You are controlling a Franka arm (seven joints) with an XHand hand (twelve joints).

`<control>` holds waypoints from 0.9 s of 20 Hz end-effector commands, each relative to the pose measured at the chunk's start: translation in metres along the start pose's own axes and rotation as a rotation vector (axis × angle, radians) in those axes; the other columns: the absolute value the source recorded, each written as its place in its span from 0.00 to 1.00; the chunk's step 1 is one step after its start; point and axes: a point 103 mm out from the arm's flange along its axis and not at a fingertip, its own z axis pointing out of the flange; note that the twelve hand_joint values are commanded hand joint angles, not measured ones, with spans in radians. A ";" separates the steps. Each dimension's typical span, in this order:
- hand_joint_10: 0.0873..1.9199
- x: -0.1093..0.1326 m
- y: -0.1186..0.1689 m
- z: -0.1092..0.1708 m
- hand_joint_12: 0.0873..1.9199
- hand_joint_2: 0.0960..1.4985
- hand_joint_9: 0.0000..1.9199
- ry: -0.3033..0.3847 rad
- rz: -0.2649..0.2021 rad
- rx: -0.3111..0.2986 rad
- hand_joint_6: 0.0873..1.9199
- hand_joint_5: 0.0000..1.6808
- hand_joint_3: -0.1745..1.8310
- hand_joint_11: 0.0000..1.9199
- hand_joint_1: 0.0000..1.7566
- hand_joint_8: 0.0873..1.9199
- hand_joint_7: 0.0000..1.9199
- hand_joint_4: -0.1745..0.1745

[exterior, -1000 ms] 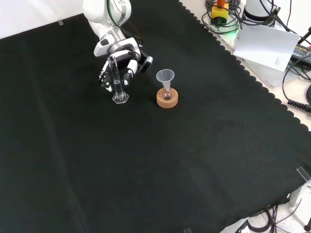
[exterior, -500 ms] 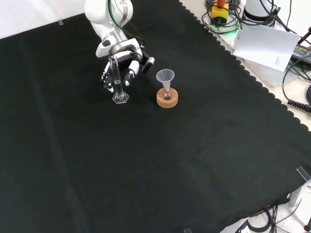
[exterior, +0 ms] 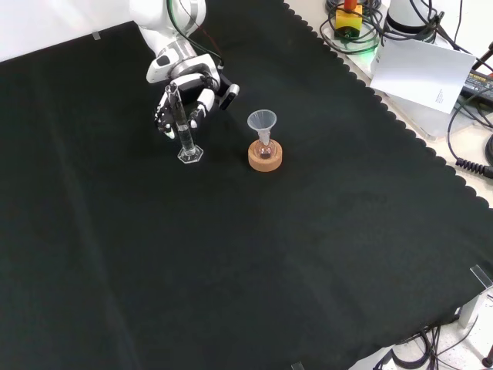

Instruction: Pick up the graduated cylinder.

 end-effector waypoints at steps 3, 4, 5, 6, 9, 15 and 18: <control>0.17 0.002 -0.002 -0.002 0.59 0.73 0.53 -0.028 0.009 -0.023 0.35 0.49 0.02 0.35 0.61 0.28 0.39 0.61; 0.16 0.004 -0.002 -0.004 0.57 0.73 0.57 -0.047 0.013 -0.029 0.40 0.54 0.04 0.40 0.61 0.27 0.45 0.63; 0.14 0.004 -0.002 -0.005 0.54 0.72 0.61 -0.058 0.016 -0.031 0.43 0.57 0.06 0.44 0.62 0.25 0.50 0.60; 0.11 0.006 -0.002 -0.006 0.51 0.72 0.64 -0.070 0.016 -0.035 0.45 0.59 0.07 0.49 0.62 0.23 0.54 0.57; 0.05 0.009 -0.003 -0.008 0.45 0.71 0.70 -0.090 0.021 -0.053 0.45 0.62 0.08 0.56 0.63 0.18 0.60 0.46; 0.01 0.019 -0.004 -0.017 0.43 0.70 0.73 -0.184 0.004 -0.045 0.44 0.62 0.09 0.59 0.71 0.39 0.57 0.07; 0.00 0.027 -0.004 -0.028 0.43 0.70 0.74 -0.230 -0.010 -0.028 0.43 0.62 0.09 0.59 0.72 0.42 0.56 0.00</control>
